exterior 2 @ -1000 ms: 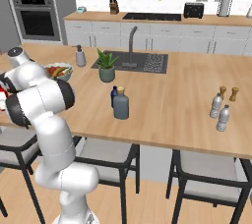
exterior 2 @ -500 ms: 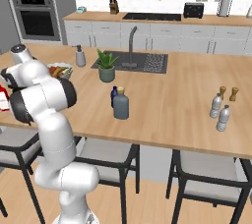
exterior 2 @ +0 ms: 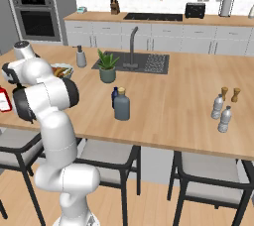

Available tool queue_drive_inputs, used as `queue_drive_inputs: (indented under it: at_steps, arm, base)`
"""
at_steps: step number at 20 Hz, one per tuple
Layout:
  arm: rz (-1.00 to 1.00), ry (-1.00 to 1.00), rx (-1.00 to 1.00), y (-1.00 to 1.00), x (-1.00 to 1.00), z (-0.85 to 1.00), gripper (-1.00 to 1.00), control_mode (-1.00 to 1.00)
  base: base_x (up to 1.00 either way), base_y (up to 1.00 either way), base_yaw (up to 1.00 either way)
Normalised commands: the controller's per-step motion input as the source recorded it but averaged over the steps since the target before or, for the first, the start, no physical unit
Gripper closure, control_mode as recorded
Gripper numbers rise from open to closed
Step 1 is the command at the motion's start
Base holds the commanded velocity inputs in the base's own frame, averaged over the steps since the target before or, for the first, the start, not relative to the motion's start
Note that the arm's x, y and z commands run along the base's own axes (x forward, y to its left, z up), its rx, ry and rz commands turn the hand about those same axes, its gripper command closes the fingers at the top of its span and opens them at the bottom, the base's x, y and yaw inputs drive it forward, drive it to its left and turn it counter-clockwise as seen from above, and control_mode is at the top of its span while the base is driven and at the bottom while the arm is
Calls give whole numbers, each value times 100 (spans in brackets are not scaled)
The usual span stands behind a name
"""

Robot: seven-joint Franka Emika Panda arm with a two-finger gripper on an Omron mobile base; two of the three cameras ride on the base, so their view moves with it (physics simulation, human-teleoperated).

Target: Move the plastic bottles in the middle to the plastics group, and the glass bottles in the middle to the glass group.

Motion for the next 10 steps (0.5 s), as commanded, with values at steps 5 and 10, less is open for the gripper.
queue_drive_inputs:
  at_steps: [5,10]
  arm:
    - [0,0,0,0,0,0,-100,-100]
    - [0,0,0,0,-11,0,-100,-100]
  base:
    - [0,0,0]
    - [0,0,0]
